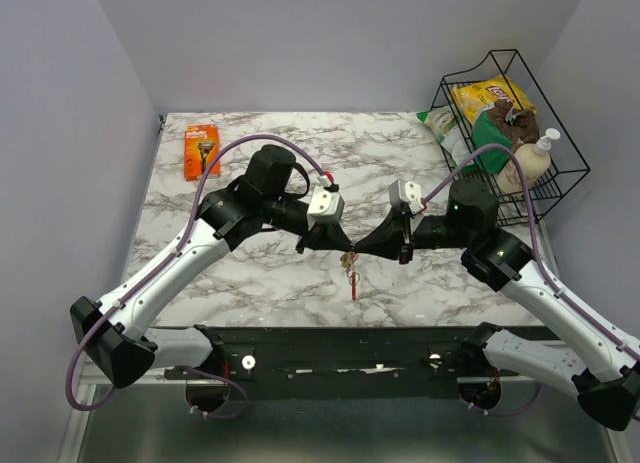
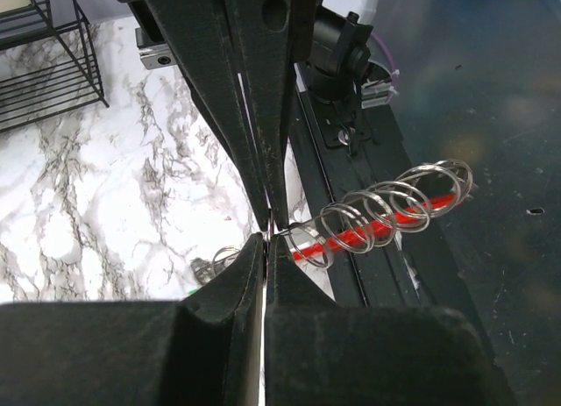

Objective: Put the keys on the keyring

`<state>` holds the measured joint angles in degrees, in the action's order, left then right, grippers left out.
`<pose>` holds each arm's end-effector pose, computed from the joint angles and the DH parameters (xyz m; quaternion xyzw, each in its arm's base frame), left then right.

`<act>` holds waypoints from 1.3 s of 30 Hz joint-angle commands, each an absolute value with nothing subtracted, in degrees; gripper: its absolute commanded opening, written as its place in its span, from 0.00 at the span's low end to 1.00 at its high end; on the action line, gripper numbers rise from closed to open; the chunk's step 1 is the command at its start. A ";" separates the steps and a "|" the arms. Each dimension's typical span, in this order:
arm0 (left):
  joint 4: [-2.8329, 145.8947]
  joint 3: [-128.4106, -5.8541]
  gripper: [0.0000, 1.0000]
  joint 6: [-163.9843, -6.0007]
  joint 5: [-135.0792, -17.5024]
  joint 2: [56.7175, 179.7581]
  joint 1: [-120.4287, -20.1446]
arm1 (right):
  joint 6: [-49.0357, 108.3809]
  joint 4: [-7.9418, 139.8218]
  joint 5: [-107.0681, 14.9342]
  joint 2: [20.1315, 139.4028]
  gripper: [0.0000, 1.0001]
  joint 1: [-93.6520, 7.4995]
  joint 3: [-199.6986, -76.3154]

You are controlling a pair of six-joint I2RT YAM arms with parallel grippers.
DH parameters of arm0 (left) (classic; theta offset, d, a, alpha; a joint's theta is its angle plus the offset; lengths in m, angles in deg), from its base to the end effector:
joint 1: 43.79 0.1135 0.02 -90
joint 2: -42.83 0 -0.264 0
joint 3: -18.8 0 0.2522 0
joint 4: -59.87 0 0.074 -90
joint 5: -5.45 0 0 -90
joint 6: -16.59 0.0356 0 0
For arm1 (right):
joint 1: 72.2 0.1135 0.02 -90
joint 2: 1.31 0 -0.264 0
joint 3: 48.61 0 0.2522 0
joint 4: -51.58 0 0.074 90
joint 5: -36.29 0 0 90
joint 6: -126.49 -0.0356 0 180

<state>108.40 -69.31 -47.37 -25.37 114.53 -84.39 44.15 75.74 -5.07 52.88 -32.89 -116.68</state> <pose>0.1754 -0.1906 0.3864 0.6177 0.5046 -0.4820 0.3626 0.1427 0.1514 0.3707 -0.5208 0.5364 0.4634 0.4757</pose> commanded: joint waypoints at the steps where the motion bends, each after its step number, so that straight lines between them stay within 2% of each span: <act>1: 110.29 -70.20 0.00 -47.04 -27.42 115.34 -84.57 | 44.92 73.96 -5.10 51.33 0.01 -32.65 -117.57; 5: 108.97 -69.67 0.00 -47.57 -28.21 115.08 -84.66 | 44.57 73.61 -6.33 50.98 0.02 -32.65 -117.39; 7: 107.83 -68.80 0.00 -48.45 -28.83 114.29 -84.57 | 44.22 73.08 -8.69 50.20 0.12 -32.57 -116.96; 8: 106.61 -68.44 0.00 -48.80 -29.26 113.94 -84.57 | 43.87 72.73 -9.58 49.76 0.24 -32.65 -116.52; 10: 105.37 -67.13 0.00 -49.15 -30.85 112.71 -84.66 | 43.35 71.24 -12.90 48.79 0.40 -32.65 -115.38; 11: 104.75 -66.69 0.00 -49.33 -31.29 112.36 -84.57 | 42.65 70.62 -14.32 47.57 0.56 -32.65 -114.94; 13: 102.73 -65.20 0.00 -49.42 -32.87 110.96 -84.57 | 42.03 69.04 -19.04 46.33 0.71 -32.65 -114.06; 14: 101.77 -64.49 0.00 -50.11 -33.74 110.42 -84.57 | 41.33 68.43 -20.91 45.71 0.84 -32.65 -113.10; 16: 98.87 -62.48 0.00 -50.56 -35.50 109.11 -84.66 | 40.80 66.93 -25.64 43.69 0.91 -32.65 -112.12; 17: 97.73 -61.68 0.00 -51.26 -36.21 108.58 -84.57 | 40.36 66.40 -26.89 43.08 0.98 -32.65 -111.25; 29: 76.72 -44.63 0.00 -61.36 -48.59 104.01 -84.57 | 38.34 64.12 -32.00 47.54 1.00 -32.65 -110.54; 33: 69.09 -38.92 0.00 -65.06 -57.45 101.37 -84.57 | 36.84 63.06 -33.93 50.97 1.00 -32.65 -111.24; 39: 64.59 -29.52 0.00 -68.05 -64.59 96.63 -84.48 | 36.66 59.64 -35.43 56.50 1.00 -32.65 -111.76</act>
